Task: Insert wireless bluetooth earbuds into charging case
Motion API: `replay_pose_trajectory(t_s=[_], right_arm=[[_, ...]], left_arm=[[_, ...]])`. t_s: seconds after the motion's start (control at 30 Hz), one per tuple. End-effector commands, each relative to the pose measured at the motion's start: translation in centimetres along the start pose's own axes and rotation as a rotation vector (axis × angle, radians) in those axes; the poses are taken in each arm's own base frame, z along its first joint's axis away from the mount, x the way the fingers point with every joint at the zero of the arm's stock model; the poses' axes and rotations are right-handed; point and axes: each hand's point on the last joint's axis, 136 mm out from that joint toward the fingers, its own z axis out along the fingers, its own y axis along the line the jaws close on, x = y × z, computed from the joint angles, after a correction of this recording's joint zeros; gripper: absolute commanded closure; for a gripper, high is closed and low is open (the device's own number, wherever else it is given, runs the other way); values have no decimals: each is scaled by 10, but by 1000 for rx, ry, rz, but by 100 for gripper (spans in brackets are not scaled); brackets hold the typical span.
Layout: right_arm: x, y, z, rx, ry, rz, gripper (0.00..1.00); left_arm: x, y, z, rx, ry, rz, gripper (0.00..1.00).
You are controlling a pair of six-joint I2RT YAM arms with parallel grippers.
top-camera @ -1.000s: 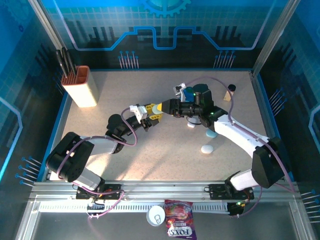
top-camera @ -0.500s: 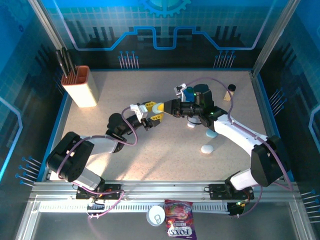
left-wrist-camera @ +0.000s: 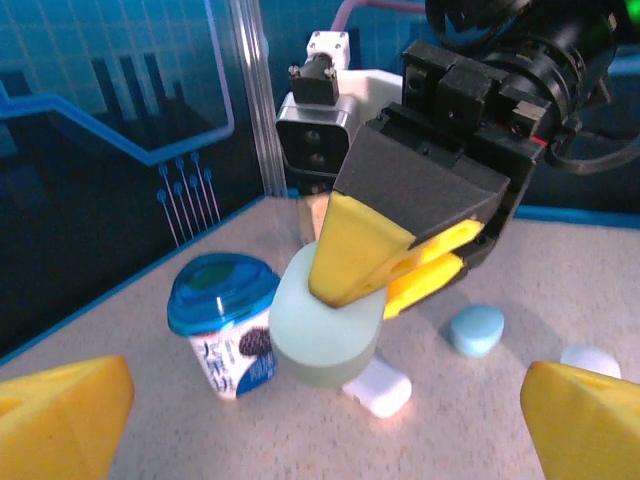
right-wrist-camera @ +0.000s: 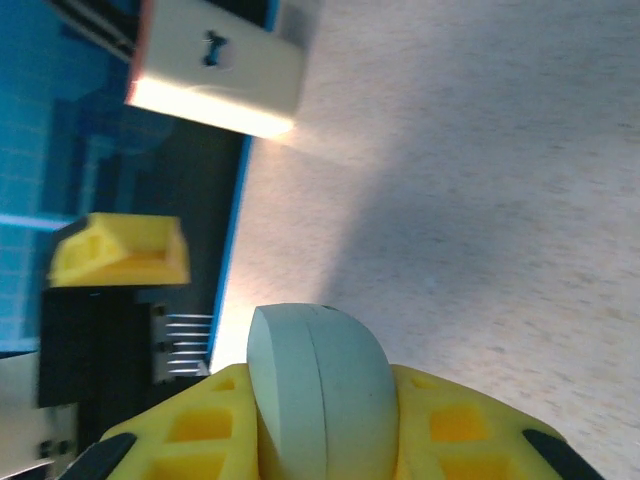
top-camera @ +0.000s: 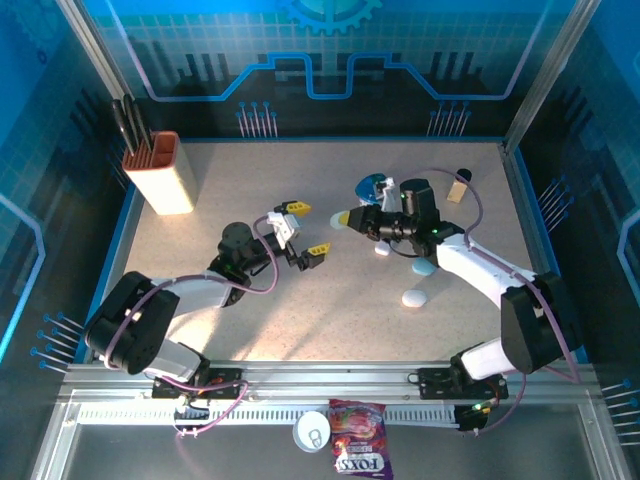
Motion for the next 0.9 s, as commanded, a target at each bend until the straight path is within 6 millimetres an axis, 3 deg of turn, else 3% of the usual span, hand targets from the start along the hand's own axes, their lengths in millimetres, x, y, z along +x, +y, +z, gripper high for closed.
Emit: replay_pose_trajectory(t_s=[0.0, 0.13, 0.37, 0.87], right_arm=[[2, -36, -6, 118, -35, 7, 86], [11, -65, 3, 189, -11, 35, 86], [30, -91, 22, 235, 18, 67, 86], [53, -133, 45, 340, 86, 89, 82]], left_arm=[[22, -9, -8, 20, 123, 28, 1], [42, -19, -16, 68, 246, 52, 1], [67, -28, -26, 152, 423, 96, 1], [81, -28, -24, 177, 489, 79, 1]])
